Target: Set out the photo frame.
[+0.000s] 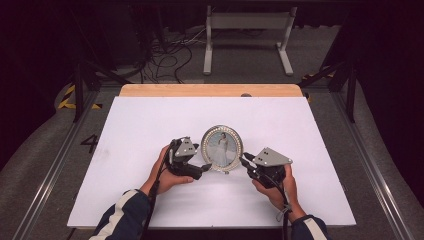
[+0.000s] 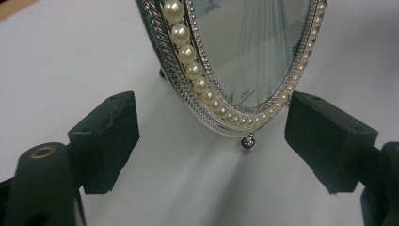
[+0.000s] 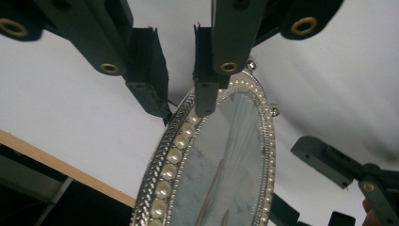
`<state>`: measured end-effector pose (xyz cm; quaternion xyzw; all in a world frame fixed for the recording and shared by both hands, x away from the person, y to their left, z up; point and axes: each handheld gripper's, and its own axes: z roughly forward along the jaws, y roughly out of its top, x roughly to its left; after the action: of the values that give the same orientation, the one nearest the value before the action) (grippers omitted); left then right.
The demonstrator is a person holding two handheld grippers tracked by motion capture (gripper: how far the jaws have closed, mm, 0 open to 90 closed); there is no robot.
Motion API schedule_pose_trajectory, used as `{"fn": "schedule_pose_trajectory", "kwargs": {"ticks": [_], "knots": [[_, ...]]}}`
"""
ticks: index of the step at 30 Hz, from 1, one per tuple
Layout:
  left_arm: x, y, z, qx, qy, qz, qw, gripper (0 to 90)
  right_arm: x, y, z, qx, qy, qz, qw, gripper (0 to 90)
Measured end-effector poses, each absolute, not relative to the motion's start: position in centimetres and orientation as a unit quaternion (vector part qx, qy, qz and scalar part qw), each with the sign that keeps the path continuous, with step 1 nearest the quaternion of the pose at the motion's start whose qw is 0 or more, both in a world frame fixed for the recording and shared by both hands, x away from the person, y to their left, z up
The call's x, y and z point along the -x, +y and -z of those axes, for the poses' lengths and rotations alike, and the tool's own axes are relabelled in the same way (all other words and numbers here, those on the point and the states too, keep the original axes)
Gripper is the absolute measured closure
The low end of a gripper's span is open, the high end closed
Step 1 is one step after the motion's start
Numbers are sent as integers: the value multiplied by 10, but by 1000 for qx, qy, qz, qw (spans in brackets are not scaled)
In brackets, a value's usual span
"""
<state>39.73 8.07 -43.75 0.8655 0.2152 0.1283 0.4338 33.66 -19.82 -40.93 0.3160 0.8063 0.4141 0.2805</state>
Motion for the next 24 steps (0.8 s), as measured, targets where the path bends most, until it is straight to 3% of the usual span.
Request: {"fn": "schedule_pose_trajectory", "kwargs": {"ticks": [3,11,24], "knots": [[-400,78,440,-867,217,-121,432,187,-339,-199,410,-321,804,-417,277,764],[-396,75,440,-877,186,-107,430,294,-341,-198,409,-314,805,-423,273,807],[-384,78,437,-893,166,-113,404,297,-350,-194,413,-322,802,-420,275,823]]}}
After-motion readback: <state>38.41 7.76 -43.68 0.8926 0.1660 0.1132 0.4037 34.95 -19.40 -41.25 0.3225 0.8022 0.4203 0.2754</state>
